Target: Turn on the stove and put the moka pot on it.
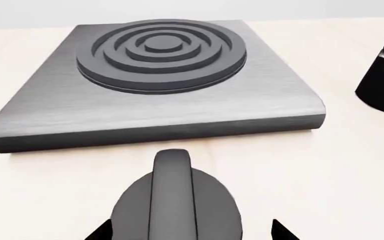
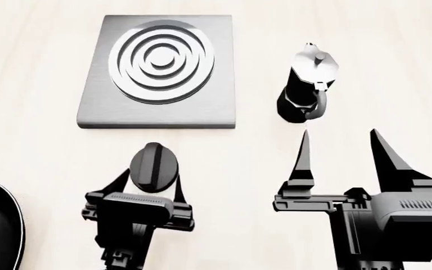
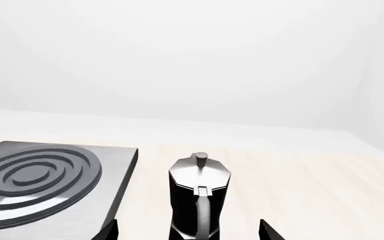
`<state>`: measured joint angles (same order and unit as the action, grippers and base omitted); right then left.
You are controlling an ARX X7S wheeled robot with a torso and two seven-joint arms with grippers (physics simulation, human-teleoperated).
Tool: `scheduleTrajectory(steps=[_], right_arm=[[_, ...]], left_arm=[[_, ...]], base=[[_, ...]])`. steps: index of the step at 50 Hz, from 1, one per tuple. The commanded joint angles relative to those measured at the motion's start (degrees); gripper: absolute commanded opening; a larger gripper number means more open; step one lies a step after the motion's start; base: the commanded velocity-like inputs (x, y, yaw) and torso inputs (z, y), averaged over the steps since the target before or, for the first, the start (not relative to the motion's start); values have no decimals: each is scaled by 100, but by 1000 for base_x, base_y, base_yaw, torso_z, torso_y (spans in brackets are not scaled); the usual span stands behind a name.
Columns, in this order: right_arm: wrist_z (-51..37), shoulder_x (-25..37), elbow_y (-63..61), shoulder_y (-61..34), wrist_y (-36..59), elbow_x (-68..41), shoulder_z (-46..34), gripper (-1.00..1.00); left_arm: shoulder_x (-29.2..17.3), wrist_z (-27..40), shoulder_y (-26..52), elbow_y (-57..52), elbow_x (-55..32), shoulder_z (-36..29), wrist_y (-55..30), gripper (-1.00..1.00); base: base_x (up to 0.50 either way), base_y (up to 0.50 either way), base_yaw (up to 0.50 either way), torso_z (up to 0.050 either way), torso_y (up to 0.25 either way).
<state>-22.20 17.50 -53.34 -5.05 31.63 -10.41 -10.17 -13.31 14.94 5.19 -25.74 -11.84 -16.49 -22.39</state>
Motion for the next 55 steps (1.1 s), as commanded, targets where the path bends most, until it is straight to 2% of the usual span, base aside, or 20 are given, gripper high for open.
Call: scheduleTrajectory(steps=[1,55], right_arm=[[-49,30,-33,-21,38,-35,-14,100],[-241,192,-67,-48,6,-187,-56,100]], left_arm=[[-27,47,-130,-113,-10,-83,43,100],[-23,117,-32,-55,-5,-641,52,100]], base=[[0,0,0,0,0],[0,0,0,0,0]])
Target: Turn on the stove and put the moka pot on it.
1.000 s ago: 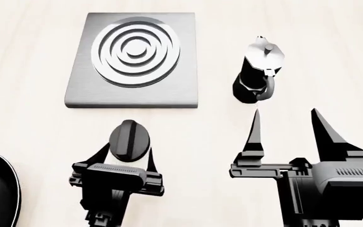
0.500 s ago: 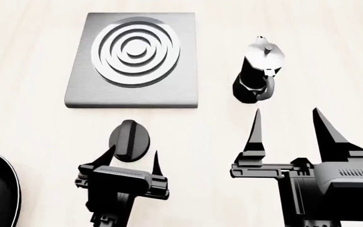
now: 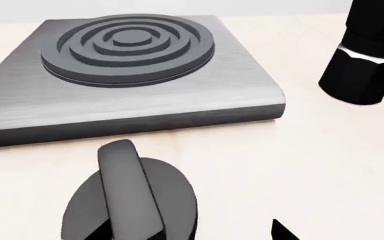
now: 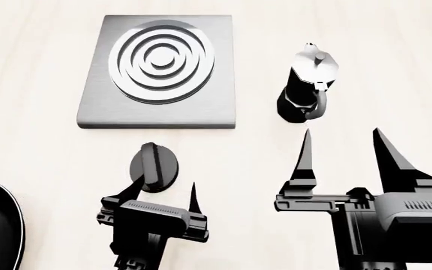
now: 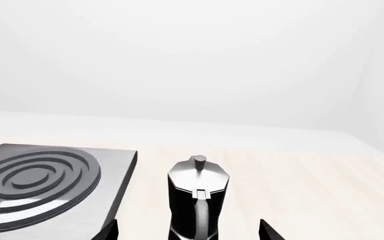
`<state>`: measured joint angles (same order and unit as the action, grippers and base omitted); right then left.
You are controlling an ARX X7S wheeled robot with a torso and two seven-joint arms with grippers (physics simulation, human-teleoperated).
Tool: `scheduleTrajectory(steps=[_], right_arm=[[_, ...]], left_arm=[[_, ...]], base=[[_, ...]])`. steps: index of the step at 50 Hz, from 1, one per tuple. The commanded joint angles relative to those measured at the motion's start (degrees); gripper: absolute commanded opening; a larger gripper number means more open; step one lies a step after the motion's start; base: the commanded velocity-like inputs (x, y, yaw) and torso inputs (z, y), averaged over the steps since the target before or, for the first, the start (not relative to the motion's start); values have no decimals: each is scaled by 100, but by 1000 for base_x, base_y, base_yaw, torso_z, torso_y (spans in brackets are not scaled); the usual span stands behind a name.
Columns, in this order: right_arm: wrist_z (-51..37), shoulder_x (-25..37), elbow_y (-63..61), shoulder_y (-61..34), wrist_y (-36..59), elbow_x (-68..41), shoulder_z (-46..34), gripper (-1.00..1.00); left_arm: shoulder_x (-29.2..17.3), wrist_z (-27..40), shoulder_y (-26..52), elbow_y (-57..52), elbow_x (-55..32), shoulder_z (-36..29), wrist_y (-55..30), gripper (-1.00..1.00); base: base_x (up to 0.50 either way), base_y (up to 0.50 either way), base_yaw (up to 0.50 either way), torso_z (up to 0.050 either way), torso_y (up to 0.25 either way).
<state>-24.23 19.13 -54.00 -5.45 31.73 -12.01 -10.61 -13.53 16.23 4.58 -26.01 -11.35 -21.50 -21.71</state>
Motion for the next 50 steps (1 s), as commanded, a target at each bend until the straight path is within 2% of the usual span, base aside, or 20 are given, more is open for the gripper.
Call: scheduleTrajectory(steps=[1,50], right_arm=[[-44,32,-10,-10,3,-29,-15,100],[-216,171,24,-37,-47,-139,-68,100]], left_arm=[[-4,-3,35,-61,-61,-143,-48,100],[145,61,773,169,-145,-393,-371,100]], base=[[0,0,0,0,0],[0,0,0,0,0]])
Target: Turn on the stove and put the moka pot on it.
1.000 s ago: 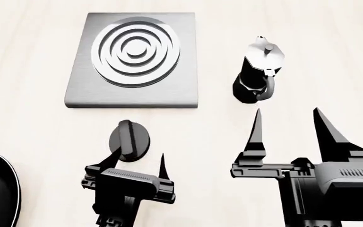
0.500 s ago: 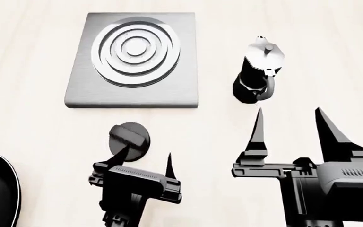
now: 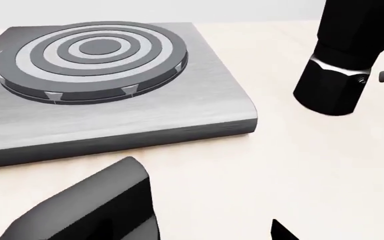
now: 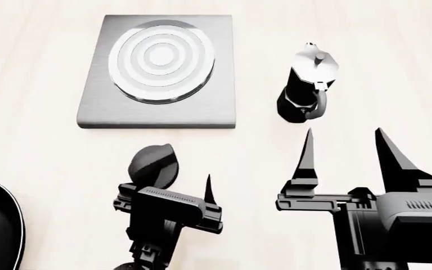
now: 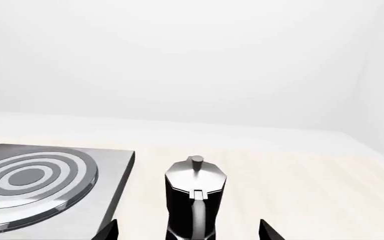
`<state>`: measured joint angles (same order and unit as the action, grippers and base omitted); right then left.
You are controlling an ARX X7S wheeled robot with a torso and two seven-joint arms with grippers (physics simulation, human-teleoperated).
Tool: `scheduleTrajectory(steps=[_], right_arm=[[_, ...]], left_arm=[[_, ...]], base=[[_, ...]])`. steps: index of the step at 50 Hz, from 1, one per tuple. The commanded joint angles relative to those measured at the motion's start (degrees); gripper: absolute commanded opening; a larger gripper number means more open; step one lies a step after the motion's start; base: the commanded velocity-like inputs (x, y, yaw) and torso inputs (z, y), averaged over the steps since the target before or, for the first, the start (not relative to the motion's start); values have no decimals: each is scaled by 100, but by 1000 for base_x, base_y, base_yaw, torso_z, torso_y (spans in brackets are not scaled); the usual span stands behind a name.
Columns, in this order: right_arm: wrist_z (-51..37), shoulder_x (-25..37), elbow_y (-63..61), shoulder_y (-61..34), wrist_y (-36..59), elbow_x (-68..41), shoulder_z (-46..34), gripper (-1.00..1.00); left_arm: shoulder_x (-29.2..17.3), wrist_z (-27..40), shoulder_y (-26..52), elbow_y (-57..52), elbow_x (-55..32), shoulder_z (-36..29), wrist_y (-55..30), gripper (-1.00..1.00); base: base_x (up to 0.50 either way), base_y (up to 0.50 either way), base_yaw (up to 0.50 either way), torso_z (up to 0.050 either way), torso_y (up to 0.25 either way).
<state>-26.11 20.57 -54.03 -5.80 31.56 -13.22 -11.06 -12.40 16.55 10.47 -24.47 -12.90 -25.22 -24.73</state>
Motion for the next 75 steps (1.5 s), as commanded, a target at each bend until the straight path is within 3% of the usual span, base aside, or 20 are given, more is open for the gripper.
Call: scheduleTrajectory(steps=[1,34,57,67,75], right_arm=[[-31,30,28,-1,-34,-20,-24,100],[-123,108,68,-2,-102,-72,-88,100],[-196,158,71,-32,-73,-100,-147,100],[-212,169,156,-43,-107,-57,-246,100],[-164,279,137,-341,103,-364,146,100]], left_arm=[[29,33,197,20,4,-8,-69,100],[-66,159,356,-319,-135,9,-329,100],[-442,400,-265,-1413,-119,-67,-416,100],[-664,522,-449,-1728,-180,247,-342,100],[-777,500,-587,-1635,-213,398,-105,100]], base=[[0,0,0,0,0],[0,0,0,0,0],[0,0,0,0,0],[0,0,0,0,0],[0,0,0,0,0]])
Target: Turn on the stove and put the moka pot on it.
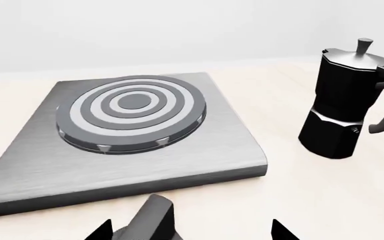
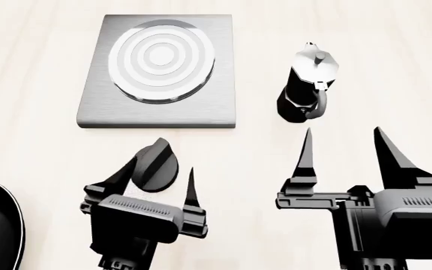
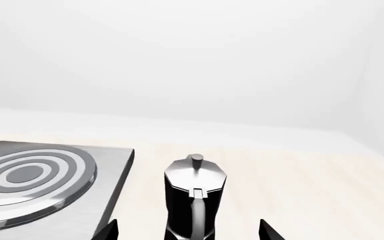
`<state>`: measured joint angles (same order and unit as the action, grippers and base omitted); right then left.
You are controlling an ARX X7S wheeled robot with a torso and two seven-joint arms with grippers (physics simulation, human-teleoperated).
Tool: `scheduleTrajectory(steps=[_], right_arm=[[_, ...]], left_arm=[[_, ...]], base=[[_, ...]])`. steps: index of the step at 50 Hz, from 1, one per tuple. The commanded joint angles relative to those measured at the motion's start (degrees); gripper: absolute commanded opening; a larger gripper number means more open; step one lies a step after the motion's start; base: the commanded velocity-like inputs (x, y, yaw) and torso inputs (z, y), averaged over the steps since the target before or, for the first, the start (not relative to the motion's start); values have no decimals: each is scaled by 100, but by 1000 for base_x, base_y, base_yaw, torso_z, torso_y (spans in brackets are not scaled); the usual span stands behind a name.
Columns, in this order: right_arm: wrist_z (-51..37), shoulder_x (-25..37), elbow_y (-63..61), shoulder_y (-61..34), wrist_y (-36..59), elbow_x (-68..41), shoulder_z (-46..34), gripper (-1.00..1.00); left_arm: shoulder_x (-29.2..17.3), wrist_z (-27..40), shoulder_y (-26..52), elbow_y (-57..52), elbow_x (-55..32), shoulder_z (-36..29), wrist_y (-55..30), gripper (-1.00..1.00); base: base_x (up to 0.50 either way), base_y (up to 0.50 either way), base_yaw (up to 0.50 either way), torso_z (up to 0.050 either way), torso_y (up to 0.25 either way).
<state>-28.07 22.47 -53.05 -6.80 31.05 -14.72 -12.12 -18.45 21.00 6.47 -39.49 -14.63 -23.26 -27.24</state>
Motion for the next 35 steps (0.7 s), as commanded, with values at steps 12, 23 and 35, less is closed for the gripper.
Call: scheduleTrajectory(steps=[12,23,35], right_arm=[[323,97,1080,-807,-359,-182,379,100],[779,46,2241,-1345,-744,-285,287,100],[968,-108,3160,-1753,-1019,-272,206,100]], left_arm=[[-254,123,-329,-223,-111,343,210,100],[-279,188,-308,-368,-134,334,98,100],[-292,191,-294,-332,-168,326,111,100]], base=[[0,0,0,0,0],[0,0,0,0,0],[0,0,0,0,0]])
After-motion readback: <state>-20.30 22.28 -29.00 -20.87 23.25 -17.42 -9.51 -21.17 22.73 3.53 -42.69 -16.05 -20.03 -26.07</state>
